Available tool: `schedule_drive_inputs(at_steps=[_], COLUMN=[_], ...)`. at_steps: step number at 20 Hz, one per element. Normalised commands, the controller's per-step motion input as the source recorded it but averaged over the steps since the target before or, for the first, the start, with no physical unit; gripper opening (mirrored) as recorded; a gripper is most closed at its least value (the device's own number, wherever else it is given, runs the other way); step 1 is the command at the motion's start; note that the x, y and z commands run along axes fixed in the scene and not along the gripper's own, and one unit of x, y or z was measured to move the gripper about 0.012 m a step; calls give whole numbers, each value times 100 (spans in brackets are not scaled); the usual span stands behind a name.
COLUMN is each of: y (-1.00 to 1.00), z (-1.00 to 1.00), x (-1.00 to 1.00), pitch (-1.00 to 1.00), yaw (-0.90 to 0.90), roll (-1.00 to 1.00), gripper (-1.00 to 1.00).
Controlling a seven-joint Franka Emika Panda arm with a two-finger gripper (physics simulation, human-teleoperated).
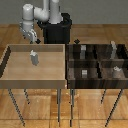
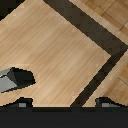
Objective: Place the milk carton into the appropriate compartment.
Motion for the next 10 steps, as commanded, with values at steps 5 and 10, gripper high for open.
schedule_drive_inputs(at_steps=[5,10], y=[40,20], z=[0,0], x=[40,40], pitch=[0,0], yaw=[0,0], roll=[0,0], gripper=[100,100])
